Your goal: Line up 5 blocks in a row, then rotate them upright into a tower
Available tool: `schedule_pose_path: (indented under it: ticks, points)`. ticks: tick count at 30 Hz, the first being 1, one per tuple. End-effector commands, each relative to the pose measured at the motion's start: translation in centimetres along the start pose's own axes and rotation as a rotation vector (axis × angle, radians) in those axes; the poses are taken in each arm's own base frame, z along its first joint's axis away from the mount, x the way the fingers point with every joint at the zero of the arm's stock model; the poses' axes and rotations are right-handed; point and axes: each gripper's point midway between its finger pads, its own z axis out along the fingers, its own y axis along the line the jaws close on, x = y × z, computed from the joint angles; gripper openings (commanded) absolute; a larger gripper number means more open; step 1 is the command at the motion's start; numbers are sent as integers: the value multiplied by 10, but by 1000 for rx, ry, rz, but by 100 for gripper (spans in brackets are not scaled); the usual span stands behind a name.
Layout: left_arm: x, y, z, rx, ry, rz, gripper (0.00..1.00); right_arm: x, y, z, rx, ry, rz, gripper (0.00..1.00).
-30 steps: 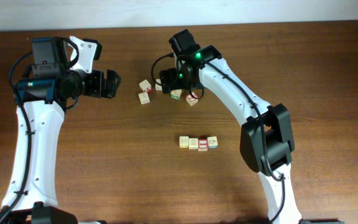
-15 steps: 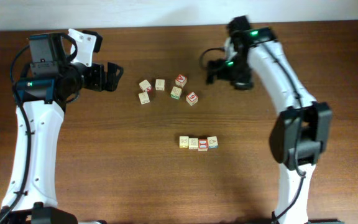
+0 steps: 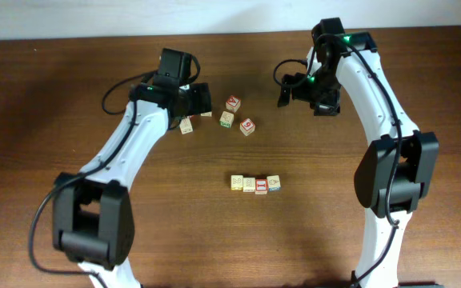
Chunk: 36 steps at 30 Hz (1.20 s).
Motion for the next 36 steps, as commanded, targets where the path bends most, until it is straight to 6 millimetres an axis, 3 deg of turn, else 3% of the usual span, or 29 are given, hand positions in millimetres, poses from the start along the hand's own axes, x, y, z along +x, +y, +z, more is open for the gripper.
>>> schedule_pose_path:
  ticks: [1,5,8,11,14,22,26,28,30,33,35,36]
  points:
    - [12,20,32,-108,30,-83,72,2,3,-12,-10,-15,-8,99]
    - [30,27,51,-139,91,-85,72,3,3,-12,-9,-13,-7,99]
    - [31,34,50,-177,92,-82,62,5,2,-12,-6,-5,-5,99]
    - [33,33,53,-173,97,-82,64,7,2,-12,-4,3,-18,99]
    - [48,30,67,-147,155,-82,65,7,1,-12,-3,6,-20,99]
    - [50,36,72,-173,158,-79,34,8,-3,-12,24,5,-18,99]
    - [42,36,69,-186,137,-62,25,8,-3,-12,24,5,-19,99]
    - [36,32,58,-175,145,-22,21,8,-3,-12,24,5,-21,99]
    - [28,29,38,-178,155,-13,25,7,-6,-12,38,1,-26,99]
    - [9,19,-16,-155,161,43,26,6,-8,-12,49,-2,-26,99]
    - [11,10,-43,-98,184,73,30,6,-8,-12,49,-2,-25,99]
    - [21,8,-58,-72,228,72,33,6,-8,-12,49,-2,-25,99]
